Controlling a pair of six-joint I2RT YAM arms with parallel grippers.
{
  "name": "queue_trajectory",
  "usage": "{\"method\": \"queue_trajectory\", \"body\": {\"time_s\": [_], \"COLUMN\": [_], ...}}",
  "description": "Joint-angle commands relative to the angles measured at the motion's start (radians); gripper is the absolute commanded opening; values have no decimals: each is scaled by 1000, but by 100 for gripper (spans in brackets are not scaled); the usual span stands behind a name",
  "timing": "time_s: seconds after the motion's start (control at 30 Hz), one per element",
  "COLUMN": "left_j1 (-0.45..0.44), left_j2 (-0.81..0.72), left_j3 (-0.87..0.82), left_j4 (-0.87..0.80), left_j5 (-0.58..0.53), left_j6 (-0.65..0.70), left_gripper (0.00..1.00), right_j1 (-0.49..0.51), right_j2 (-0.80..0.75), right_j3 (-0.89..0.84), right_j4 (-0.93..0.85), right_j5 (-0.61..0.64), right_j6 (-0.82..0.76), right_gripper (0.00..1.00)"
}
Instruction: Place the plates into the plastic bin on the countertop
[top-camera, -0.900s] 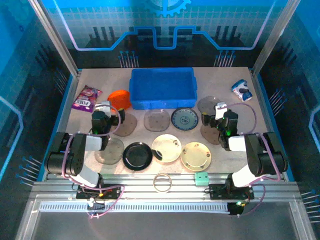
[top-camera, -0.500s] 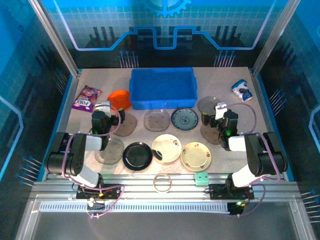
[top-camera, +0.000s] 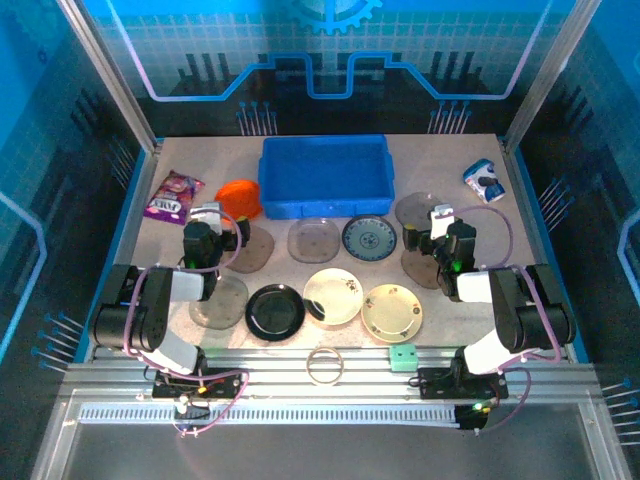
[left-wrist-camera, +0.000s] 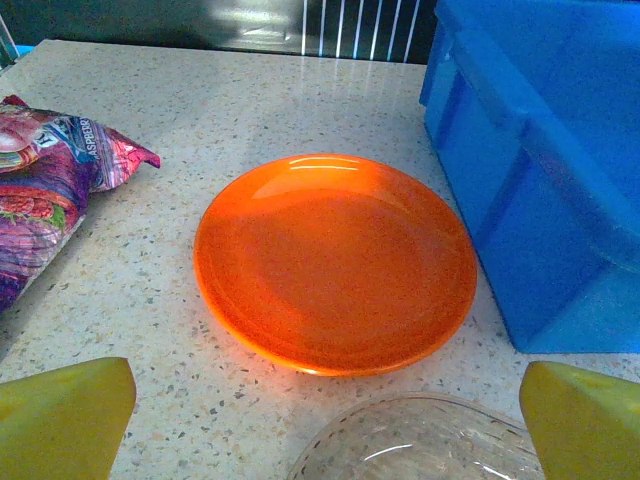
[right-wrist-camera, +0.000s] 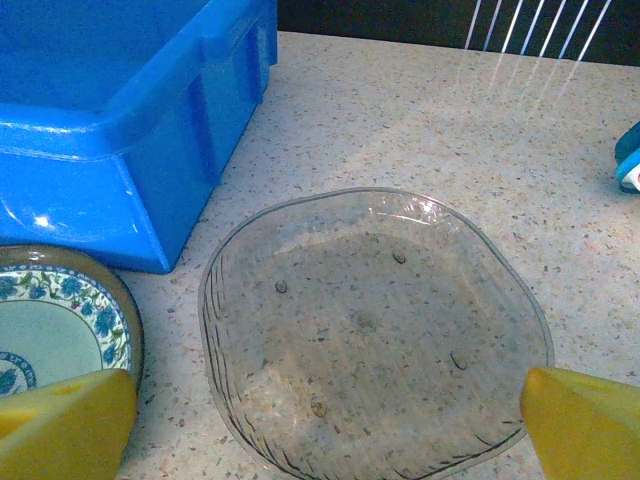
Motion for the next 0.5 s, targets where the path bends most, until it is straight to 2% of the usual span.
{"method": "queue_trajectory", "body": {"time_s": [0.0,0.3,0.37,0.47], "left_j1": [-6,-6,28,30], "left_j2": [7,7,3,5], "left_j3": [-11,-11,-12,-13], "left_j4": [33,33,28,32], "left_j5": [19,19,88,99], "left_j6": [22,22,-1,5], "left_gripper": [99,99,99,100], "right_j1": [-8,-9,-9,-11], "right_j2": [1,1,3,1], "right_j3": [11,9,11,11], "right_j4": [36,40,38,38], "right_j5": [-13,-12,-15,-18], "right_j6": [-11,-12,-11,-10], "right_gripper": [100,100,100,100]}}
